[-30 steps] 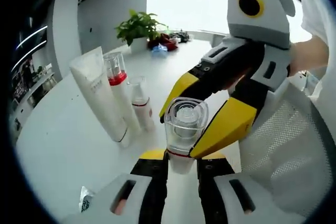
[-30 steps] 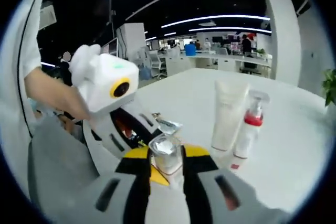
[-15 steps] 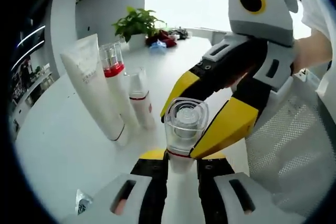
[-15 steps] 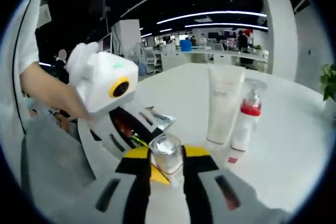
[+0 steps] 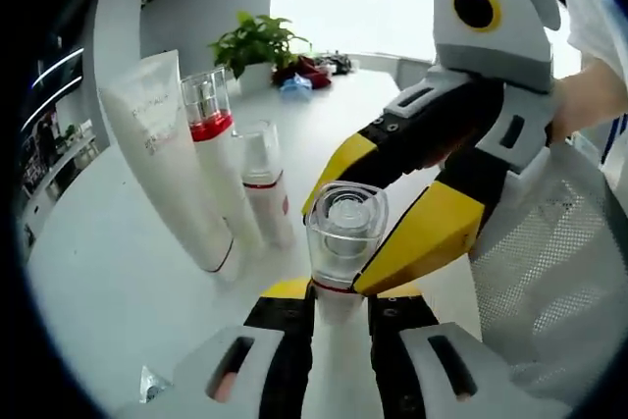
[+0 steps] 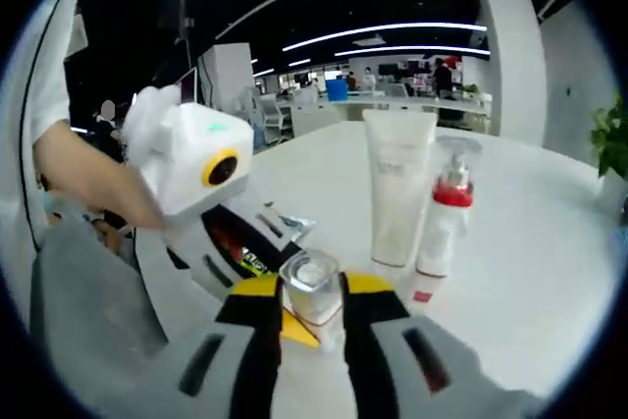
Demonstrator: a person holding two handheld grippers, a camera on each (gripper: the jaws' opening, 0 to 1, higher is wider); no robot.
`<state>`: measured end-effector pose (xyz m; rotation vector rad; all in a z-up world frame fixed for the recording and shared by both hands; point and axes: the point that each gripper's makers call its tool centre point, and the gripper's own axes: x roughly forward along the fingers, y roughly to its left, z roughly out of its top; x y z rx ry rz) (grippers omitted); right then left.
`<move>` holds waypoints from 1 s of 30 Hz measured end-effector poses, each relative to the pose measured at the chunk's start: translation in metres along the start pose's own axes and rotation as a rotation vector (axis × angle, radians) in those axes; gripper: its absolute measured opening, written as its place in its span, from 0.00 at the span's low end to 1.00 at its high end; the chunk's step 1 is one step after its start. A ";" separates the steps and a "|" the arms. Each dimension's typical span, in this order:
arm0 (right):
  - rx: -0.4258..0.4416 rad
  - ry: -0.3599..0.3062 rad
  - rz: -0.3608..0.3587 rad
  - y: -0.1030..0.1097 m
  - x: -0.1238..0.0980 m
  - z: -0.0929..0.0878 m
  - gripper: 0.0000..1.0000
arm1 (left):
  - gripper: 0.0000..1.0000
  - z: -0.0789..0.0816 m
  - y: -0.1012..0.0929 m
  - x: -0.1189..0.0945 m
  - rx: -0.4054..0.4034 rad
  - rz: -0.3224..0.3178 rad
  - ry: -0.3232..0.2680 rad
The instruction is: Arrange the skincare products in the storage area until every visible bottle or jar stands upright without overlapping.
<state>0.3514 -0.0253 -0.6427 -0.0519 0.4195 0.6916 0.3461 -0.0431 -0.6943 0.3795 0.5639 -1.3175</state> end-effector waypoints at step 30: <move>0.090 0.017 -0.125 -0.037 -0.035 -0.024 0.52 | 0.17 0.025 0.055 0.024 0.004 0.042 -0.030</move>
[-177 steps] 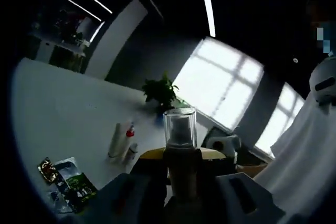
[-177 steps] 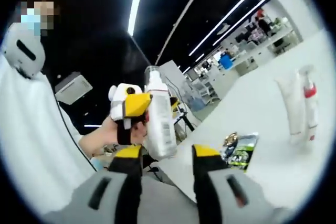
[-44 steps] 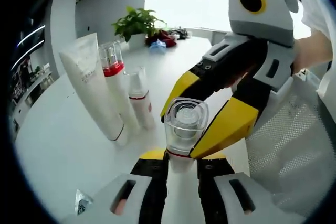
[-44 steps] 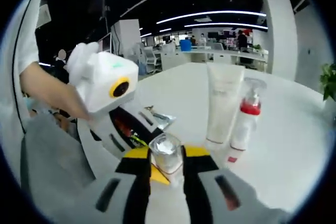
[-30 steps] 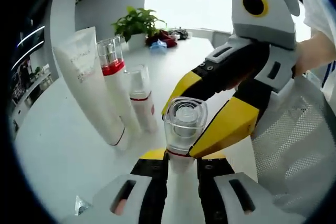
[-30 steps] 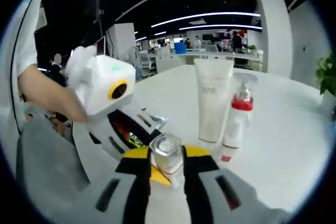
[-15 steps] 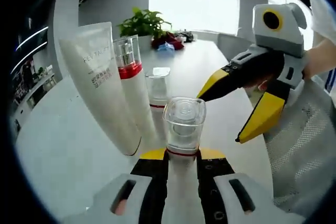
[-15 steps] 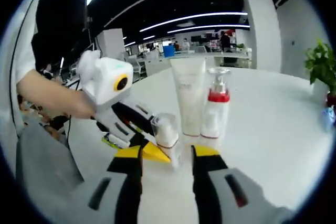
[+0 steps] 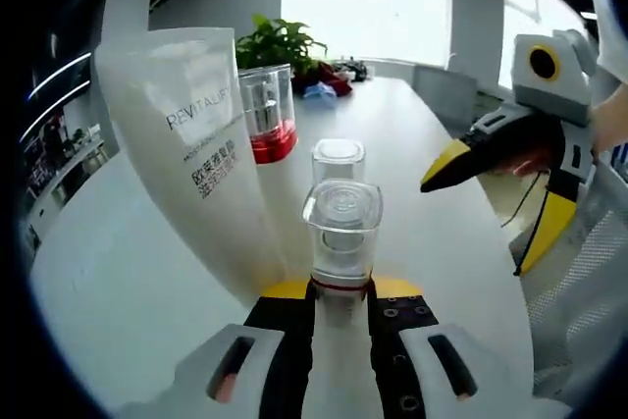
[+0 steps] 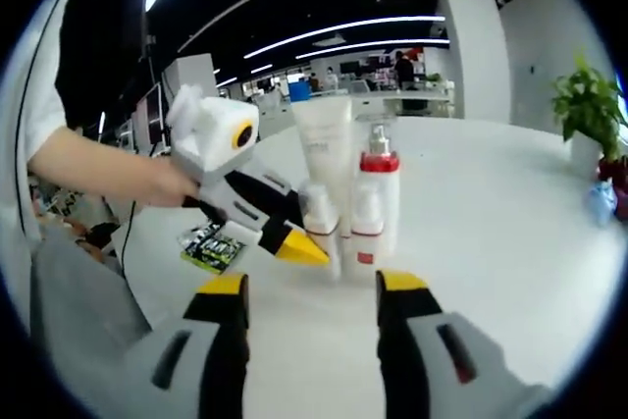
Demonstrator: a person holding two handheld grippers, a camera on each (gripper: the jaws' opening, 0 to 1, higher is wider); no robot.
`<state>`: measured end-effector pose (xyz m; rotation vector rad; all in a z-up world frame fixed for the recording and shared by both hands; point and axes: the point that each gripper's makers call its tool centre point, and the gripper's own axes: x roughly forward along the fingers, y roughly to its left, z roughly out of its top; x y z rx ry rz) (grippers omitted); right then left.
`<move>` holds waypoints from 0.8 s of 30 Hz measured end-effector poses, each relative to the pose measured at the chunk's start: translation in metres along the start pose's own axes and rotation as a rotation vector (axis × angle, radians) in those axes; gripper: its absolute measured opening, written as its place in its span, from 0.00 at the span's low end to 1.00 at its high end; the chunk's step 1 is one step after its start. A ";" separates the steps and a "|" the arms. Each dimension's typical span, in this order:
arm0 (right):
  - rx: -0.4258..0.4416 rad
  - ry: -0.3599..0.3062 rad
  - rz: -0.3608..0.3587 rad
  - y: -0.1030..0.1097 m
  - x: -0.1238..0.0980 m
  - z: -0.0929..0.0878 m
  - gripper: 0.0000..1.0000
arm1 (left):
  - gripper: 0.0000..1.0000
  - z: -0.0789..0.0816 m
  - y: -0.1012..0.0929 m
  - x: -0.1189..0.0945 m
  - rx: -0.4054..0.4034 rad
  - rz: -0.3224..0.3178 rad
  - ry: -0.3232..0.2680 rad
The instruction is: Arrange the skincare products in the storage area until every visible bottle or jar stands upright without overlapping.
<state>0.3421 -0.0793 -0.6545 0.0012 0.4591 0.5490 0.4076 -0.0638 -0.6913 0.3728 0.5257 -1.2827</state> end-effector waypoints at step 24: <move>0.007 0.003 0.007 0.003 0.001 -0.001 0.52 | 0.17 0.005 0.002 0.008 0.020 0.000 0.001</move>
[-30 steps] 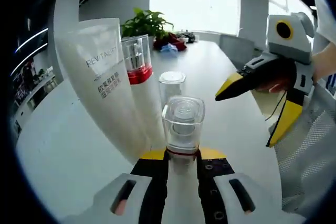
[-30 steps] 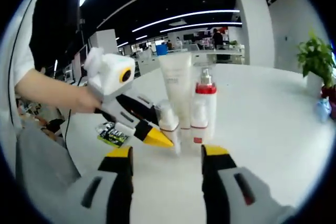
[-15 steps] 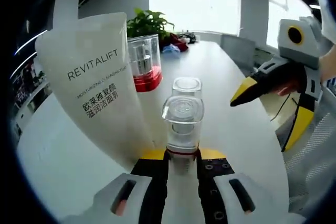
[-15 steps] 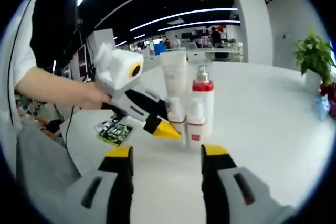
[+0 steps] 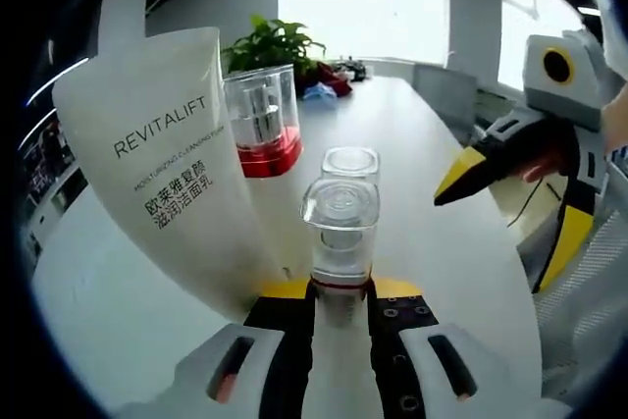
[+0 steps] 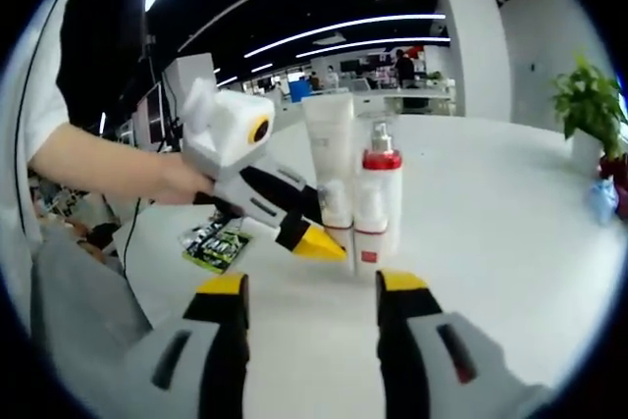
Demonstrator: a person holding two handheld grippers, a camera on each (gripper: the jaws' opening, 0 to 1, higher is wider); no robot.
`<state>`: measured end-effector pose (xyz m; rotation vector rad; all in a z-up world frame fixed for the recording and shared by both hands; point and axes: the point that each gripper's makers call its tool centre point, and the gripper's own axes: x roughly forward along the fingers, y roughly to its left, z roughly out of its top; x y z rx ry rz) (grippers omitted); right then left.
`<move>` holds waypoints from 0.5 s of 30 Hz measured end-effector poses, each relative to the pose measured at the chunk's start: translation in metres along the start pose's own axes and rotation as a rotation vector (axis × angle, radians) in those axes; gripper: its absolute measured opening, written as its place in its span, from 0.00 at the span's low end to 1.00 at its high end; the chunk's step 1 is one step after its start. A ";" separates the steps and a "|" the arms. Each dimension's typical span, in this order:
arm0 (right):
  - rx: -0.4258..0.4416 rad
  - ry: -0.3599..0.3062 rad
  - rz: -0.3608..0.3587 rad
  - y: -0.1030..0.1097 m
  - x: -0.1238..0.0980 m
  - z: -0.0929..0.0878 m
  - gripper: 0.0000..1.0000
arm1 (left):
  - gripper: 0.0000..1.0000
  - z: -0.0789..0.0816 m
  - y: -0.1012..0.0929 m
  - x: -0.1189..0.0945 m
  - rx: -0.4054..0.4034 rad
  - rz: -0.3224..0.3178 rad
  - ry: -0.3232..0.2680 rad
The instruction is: Arrange the skincare products in the storage area until every visible bottle or jar stands upright without overlapping.
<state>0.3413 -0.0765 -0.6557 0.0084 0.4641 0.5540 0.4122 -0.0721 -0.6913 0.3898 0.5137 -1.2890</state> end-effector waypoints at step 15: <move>-0.013 -0.009 -0.007 0.002 -0.004 0.009 0.53 | 0.23 -0.003 -0.005 -0.003 -0.015 -0.017 0.013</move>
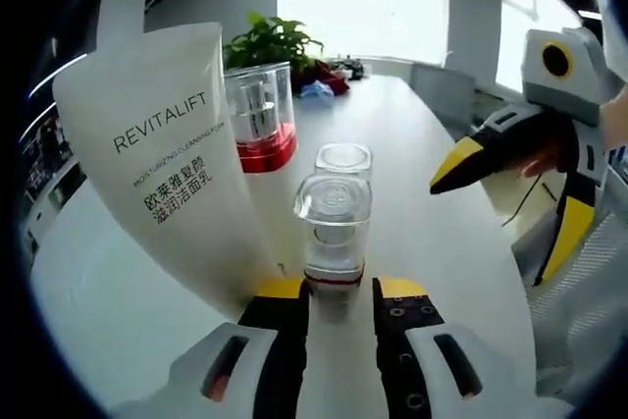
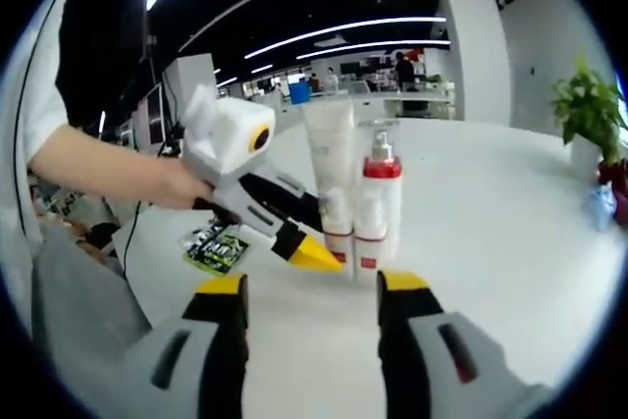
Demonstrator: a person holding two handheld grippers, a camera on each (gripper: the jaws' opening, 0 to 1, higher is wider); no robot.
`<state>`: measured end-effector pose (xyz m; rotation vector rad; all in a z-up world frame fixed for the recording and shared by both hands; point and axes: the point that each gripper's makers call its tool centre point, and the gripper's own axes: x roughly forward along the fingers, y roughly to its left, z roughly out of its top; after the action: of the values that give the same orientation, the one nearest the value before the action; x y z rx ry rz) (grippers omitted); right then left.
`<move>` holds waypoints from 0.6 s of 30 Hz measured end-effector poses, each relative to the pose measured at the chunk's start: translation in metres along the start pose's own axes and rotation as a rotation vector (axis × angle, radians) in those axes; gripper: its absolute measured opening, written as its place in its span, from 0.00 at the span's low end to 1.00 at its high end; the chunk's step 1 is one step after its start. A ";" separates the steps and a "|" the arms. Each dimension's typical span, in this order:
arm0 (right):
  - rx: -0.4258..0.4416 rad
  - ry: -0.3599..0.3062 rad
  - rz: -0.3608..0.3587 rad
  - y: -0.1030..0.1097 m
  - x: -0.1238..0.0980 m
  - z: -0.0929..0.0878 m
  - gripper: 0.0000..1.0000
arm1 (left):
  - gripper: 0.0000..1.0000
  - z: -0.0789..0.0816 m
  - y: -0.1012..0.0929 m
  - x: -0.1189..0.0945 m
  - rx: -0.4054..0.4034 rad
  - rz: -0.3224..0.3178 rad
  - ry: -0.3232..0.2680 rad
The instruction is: Arrange the skincare products in the storage area until every visible bottle or jar stands upright without overlapping.
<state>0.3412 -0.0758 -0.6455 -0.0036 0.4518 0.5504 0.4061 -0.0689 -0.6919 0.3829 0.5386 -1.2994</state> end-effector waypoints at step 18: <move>-0.011 -0.015 -0.007 0.012 -0.011 0.014 0.66 | 0.43 -0.011 -0.013 -0.040 -0.067 0.042 0.044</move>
<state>0.3325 -0.0693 -0.6274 -0.0111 0.4339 0.5457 0.3842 -0.0337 -0.6777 0.3653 0.6067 -1.2320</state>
